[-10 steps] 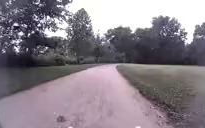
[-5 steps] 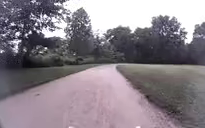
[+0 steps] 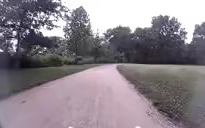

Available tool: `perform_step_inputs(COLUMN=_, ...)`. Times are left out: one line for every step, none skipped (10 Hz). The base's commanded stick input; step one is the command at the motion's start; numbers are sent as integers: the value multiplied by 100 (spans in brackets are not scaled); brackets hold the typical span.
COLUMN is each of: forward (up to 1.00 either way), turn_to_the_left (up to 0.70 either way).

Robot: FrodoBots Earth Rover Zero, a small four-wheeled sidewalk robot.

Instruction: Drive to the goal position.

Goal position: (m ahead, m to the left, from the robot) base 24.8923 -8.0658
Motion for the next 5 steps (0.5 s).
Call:
perform_step_inputs(forward=70, turn_to_the_left=0)
perform_step_inputs(forward=70, turn_to_the_left=0)
perform_step_inputs(forward=70, turn_to_the_left=-1)
perform_step_inputs(forward=70, turn_to_the_left=-1)
perform_step_inputs(forward=70, turn_to_the_left=-1)
